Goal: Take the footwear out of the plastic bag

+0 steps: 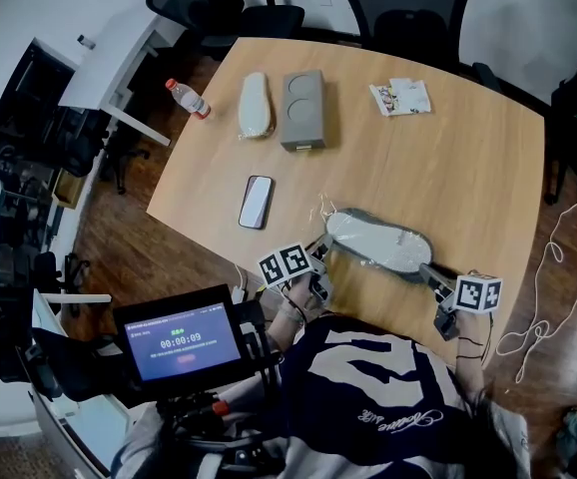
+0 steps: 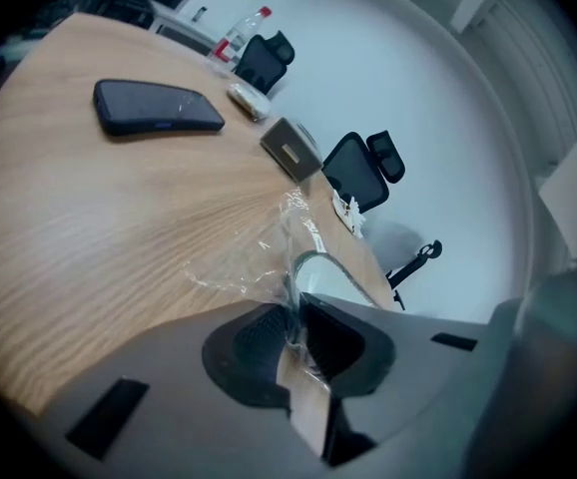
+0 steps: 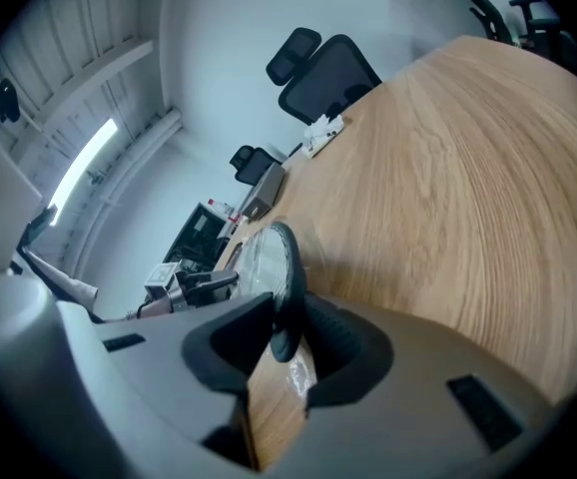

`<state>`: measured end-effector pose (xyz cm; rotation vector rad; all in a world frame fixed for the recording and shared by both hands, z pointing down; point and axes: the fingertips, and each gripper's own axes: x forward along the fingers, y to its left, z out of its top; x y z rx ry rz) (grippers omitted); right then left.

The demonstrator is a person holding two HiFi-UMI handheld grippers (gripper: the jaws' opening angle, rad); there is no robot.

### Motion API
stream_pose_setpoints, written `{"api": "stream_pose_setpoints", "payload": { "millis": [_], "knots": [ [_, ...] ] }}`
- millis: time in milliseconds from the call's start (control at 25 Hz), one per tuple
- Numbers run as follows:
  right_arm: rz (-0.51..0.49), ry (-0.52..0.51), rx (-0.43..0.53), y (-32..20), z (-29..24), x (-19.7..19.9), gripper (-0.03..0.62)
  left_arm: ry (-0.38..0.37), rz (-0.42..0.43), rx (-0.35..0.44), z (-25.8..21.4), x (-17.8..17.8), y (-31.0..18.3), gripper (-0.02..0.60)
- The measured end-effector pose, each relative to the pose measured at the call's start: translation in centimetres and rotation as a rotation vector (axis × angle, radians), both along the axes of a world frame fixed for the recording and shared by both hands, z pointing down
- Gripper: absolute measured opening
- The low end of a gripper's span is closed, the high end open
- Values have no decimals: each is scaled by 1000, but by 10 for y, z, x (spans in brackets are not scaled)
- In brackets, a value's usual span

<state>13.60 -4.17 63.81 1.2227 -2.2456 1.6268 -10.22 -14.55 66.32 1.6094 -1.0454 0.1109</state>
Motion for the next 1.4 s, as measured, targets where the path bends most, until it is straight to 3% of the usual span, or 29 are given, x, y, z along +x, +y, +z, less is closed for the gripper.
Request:
{"api": "stream_pose_setpoints", "payload": {
  "millis": [120,680,1120,1400],
  "knots": [
    [10,7,5,1,-1,3,94,-48,18,21,-1,-1,-4,9],
    [71,70,145,6,-53,17,75,-134,-92,76,-16,-23,-36,4],
    [169,244,203,26,-90,67,72,-168,-176,49,-10,-33,-37,4],
    [266,275,251,30,-113,99,69,-225,-198,43,-7,-42,-36,4]
  ]
}}
